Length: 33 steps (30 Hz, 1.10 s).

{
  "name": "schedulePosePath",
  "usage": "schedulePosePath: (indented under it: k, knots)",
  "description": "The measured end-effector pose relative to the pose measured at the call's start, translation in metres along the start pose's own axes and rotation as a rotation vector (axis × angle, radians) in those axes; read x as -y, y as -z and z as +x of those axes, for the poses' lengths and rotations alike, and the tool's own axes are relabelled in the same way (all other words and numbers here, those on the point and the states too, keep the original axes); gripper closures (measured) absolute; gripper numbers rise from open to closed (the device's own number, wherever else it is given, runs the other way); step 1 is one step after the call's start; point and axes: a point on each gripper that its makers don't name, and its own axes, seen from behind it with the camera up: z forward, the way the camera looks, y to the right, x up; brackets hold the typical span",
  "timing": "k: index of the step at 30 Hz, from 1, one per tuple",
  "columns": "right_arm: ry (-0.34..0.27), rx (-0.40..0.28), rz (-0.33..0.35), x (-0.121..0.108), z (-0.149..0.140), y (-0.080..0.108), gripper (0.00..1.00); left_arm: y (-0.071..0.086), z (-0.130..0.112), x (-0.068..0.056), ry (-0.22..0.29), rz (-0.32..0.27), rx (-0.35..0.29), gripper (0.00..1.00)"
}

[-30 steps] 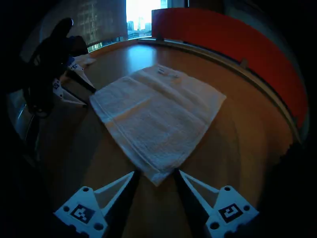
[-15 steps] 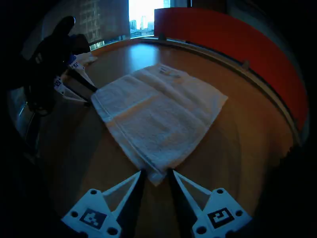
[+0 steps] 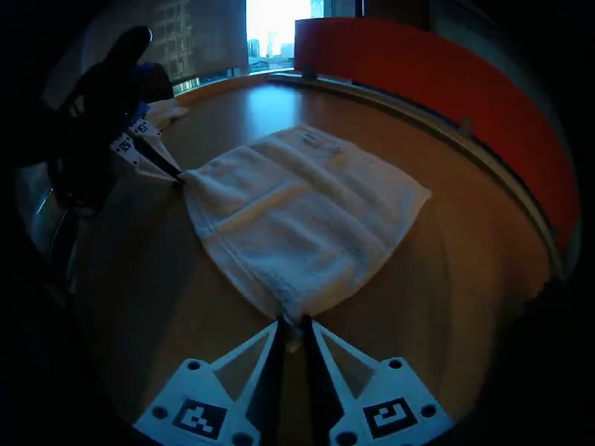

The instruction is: Fold towel

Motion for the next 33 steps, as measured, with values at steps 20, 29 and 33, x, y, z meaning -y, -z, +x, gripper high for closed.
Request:
schedulePosePath:
  k: [20, 29, 33]
  knots:
    - [-0.024, -0.092, -0.042, -0.006, 0.049, 0.050, 0.84, 0.054, 0.034, -0.004, 0.084, 0.014, -0.065, 0.89]
    - [-0.023, -0.122, -0.045, 0.003, 0.063, 0.079, 0.84, 0.083, 0.045, -0.011, 0.122, -0.007, -0.085, 0.89]
    - [-0.030, -0.127, -0.050, 0.004, 0.066, 0.088, 0.84, 0.094, 0.048, -0.017, 0.143, -0.023, -0.091, 0.89]
